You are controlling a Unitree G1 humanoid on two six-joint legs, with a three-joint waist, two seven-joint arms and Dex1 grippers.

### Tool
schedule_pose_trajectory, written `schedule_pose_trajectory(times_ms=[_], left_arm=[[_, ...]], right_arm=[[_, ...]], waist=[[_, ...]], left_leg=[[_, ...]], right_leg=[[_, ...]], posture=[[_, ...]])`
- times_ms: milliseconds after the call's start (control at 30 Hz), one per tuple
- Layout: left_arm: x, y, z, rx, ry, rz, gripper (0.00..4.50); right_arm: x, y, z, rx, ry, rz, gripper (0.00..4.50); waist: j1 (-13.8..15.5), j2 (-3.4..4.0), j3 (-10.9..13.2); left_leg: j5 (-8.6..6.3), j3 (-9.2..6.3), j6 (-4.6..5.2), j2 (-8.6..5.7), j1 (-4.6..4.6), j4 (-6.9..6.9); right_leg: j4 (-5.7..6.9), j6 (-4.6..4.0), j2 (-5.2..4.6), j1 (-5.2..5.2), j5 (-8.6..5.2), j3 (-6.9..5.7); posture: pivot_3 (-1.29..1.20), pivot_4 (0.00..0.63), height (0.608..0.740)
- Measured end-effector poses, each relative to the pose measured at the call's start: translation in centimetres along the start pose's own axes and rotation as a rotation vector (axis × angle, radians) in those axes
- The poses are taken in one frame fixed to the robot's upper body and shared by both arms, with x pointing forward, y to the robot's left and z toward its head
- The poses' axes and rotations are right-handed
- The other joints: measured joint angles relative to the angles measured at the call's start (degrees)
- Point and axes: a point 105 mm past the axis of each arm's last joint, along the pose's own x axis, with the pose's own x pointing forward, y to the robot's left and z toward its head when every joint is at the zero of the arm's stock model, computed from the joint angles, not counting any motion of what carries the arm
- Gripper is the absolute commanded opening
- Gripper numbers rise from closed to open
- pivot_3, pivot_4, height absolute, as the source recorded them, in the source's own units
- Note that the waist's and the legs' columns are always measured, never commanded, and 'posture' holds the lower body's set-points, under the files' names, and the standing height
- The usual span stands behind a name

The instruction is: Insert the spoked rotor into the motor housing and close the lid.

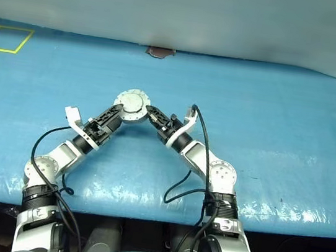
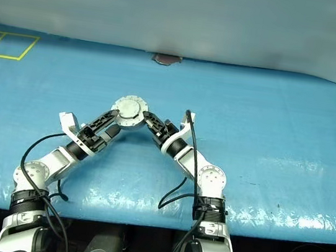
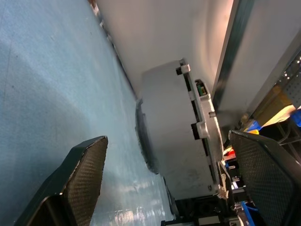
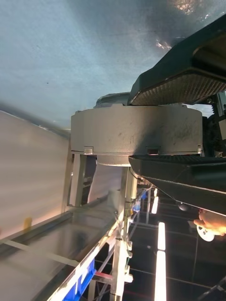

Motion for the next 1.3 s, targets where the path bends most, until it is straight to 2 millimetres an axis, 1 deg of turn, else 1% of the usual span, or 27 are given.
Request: schedule_pose_trajectory(times_ms=[133,367,567,1167,1233,1267,1300], left_arm=[[0.16,-0.11,-0.12,-0.016,-0.009,-0.016,4.49],[0.73,0.1,-0.4,-0.025,-0.02,-0.019,4.49],[0.84,0.15,-0.12,-0.014,-0.038,-0.016,2.66],[0.94,0.18,-0.08,-0.045,-0.067,-0.017,2.62],[0.98,0.25,-0.01,-0.043,-0.07,-0.007,2.62],[1.0,0.31,0.03,-0.041,-0.072,-0.001,2.62],[0.98,0.43,0.06,-0.039,-0.074,0.01,2.62]], right_arm=[[0.23,0.07,-0.58,-0.01,0.025,0.0,1.22],[0.35,0.24,-0.89,-0.014,0.037,0.013,1.22],[0.32,0.05,-0.85,-0.022,0.035,0.002,1.22],[0.35,0.1,-0.81,-0.045,0.03,0.016,1.22],[0.47,0.0,-0.8,-0.074,0.022,0.01,1.91],[0.54,-0.09,-0.8,-0.086,0.019,0.003,2.11],[0.58,-0.15,-0.75,-0.1,0.013,-0.002,2.45]], waist=[[0.02,0.0,0.0],[0.04,0.0,0.0],[0.08,0.0,0.0],[0.06,0.0,0.0],[0.07,0.0,0.0],[0.06,0.0,0.0],[0.05,0.0,0.0]], left_leg=[[0.0,0.0,0.0,0.0,0.0,0.04],[0.0,0.0,0.0,-0.01,-0.01,0.13],[0.0,0.01,0.0,0.0,-0.02,0.19],[0.0,0.01,0.01,0.0,-0.08,0.46],[0.0,0.01,0.01,0.0,-0.08,0.49],[0.0,0.0,0.01,0.0,-0.08,0.5],[0.0,0.01,0.01,0.0,-0.08,0.51]], right_leg=[[0.01,0.01,0.0,0.01,0.01,0.0],[0.02,0.06,0.0,0.03,0.04,0.01],[0.03,0.1,0.01,0.04,0.06,0.02],[0.06,0.19,0.03,0.08,0.14,0.03],[0.06,0.2,0.04,0.08,0.15,0.03],[0.06,0.21,0.04,0.09,0.15,0.03],[0.06,0.21,0.04,0.09,0.16,0.04]], posture=[[0.0,0.15,0.74],[0.0,0.15,0.74],[0.0,0.15,0.74],[0.0,0.15,0.74],[0.0,0.15,0.74],[0.0,0.15,0.74],[0.0,0.15,0.74]])
